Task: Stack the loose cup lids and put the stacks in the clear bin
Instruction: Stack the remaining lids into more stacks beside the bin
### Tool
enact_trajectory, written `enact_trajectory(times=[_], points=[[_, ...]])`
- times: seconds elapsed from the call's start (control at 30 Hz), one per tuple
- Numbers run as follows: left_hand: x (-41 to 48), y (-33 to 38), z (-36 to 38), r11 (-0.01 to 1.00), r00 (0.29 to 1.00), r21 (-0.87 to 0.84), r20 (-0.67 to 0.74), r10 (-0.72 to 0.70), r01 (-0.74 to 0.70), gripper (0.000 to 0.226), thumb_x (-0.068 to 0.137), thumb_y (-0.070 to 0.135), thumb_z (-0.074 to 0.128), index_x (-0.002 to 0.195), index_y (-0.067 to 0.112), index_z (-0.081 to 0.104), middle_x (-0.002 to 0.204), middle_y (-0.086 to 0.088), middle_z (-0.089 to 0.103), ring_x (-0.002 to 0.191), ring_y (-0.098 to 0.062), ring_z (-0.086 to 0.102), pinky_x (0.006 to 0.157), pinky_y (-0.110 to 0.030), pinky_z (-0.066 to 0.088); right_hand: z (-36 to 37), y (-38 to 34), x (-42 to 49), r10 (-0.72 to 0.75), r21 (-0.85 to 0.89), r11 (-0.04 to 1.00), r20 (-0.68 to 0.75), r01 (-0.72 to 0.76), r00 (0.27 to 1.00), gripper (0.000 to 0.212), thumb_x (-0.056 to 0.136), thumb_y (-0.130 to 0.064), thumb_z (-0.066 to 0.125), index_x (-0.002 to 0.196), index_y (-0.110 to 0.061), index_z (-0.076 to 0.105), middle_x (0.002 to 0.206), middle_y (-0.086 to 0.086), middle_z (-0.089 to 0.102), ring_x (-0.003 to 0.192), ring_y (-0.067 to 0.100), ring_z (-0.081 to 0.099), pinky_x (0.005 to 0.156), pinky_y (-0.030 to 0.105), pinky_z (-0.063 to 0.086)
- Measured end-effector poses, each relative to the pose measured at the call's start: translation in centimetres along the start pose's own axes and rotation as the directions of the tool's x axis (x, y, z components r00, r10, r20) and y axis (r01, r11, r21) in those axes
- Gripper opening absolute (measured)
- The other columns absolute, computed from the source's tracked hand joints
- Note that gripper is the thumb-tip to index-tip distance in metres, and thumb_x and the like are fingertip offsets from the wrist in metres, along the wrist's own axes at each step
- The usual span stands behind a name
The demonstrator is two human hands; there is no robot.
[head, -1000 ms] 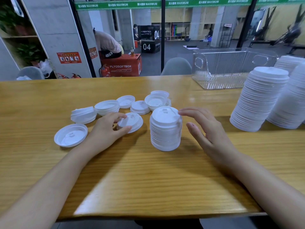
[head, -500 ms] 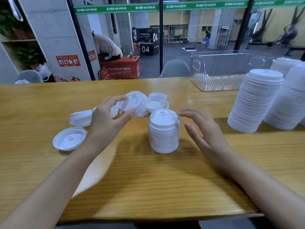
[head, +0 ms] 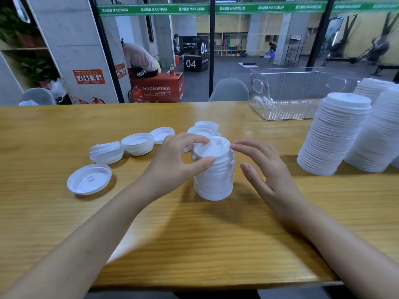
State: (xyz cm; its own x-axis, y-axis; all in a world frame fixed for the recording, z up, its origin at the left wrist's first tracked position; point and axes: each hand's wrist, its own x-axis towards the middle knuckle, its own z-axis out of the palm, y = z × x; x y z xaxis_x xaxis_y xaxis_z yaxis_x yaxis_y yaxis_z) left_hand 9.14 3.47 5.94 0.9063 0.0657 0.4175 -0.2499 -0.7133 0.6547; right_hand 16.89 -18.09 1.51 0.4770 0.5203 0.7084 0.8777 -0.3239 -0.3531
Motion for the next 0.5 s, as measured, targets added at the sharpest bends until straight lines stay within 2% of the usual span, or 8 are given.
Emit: enact_trajectory(times=[0.33,0.5], points=[[0.17,-0.25,0.26,0.999,0.998,0.006,0.026,0.051,-0.051,0.035,0.083,0.034,0.075,0.117,0.029,0.066,0.119,0.023,0.059,0.121,-0.006,0.044,0.091,0.001,0.026,0.09,0.02,-0.06,-0.009,-0.004,1.0,0.014,0.009,1.0,0.039,0.1,-0.035,0.044,0.129,-0.016,0.061,0.132,-0.003,0.056,0.122,0.021,0.05,0.105,0.016,0.03],[0.09,-0.76,0.57,0.997,0.997,0.009,0.031,0.073,-0.073,0.045,0.076,0.053,0.066,0.117,0.034,0.064,0.122,0.022,0.058,0.122,-0.003,0.044,0.094,-0.002,0.027,0.11,0.05,-0.12,-0.008,-0.005,1.0,0.022,0.008,1.0,0.039,0.1,-0.036,0.044,0.127,-0.015,0.062,0.131,-0.004,0.057,0.121,0.017,0.05,0.104,0.014,0.029]])
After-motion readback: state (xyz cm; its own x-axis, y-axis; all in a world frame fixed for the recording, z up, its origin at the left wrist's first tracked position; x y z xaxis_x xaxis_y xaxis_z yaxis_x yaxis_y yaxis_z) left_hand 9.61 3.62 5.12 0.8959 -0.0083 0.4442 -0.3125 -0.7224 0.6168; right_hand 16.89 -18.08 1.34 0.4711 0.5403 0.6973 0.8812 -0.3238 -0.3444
